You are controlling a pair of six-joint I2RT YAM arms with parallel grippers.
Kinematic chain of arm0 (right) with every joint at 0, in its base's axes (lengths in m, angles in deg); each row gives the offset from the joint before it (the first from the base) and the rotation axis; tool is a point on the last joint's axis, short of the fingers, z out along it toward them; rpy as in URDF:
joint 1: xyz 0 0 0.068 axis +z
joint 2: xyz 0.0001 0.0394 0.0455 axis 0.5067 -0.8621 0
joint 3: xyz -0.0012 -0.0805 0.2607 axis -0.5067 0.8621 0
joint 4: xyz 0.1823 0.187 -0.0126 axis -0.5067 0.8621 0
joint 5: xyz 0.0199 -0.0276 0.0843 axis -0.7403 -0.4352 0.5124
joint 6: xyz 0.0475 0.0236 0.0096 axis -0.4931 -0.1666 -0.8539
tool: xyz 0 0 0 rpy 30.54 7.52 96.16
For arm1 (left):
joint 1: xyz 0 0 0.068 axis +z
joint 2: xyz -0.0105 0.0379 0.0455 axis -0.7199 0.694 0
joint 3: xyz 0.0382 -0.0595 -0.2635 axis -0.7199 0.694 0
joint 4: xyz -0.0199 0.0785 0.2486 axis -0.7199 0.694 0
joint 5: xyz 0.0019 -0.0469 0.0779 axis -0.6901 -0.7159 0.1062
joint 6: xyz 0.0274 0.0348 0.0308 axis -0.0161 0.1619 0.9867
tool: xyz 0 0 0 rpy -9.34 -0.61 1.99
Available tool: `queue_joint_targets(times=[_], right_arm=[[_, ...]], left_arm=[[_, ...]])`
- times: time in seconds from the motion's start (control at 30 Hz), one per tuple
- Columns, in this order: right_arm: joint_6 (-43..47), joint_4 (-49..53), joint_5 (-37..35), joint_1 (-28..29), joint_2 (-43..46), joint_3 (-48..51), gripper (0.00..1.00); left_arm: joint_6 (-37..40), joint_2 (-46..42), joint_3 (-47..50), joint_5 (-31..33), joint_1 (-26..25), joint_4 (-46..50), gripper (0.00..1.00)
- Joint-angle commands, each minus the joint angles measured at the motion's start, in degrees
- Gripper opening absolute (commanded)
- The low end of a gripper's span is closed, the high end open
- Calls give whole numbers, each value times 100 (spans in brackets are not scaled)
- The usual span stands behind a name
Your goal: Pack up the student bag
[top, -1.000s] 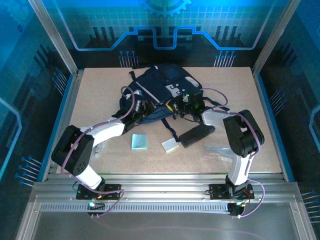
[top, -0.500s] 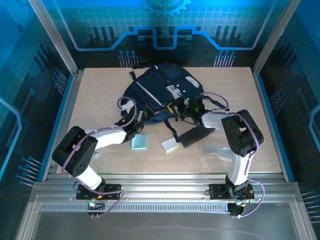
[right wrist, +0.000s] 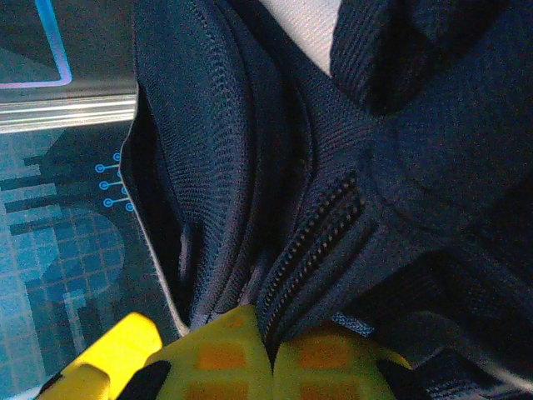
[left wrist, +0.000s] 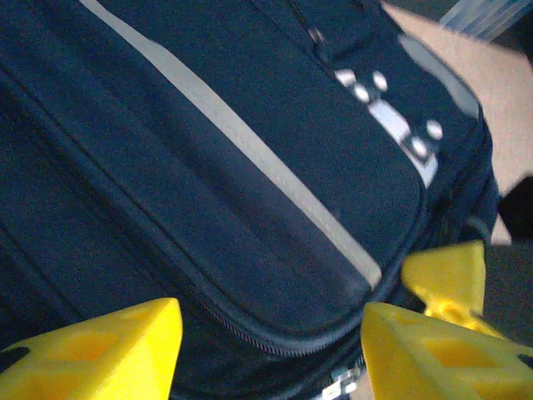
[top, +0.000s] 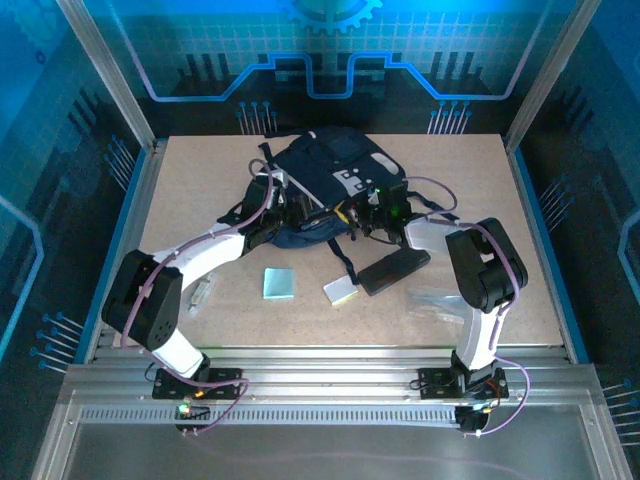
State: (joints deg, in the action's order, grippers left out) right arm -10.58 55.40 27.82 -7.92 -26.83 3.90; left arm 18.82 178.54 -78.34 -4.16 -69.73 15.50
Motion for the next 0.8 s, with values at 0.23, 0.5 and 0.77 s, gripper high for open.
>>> queue_joint_targets(times=[0.23, 0.5, 0.77], right_arm=[[471, 149, 72, -222, 71, -281, 0], [570, 256, 43, -213, 141, -342, 0], [614, 305, 47, -210, 204, -330, 0]], left_arm=[[645, 218, -124, -1419, 22, 1183, 59], [718, 728, -301, -1723, 18, 862, 55], [841, 1175, -884, -1854, 5, 902, 50]])
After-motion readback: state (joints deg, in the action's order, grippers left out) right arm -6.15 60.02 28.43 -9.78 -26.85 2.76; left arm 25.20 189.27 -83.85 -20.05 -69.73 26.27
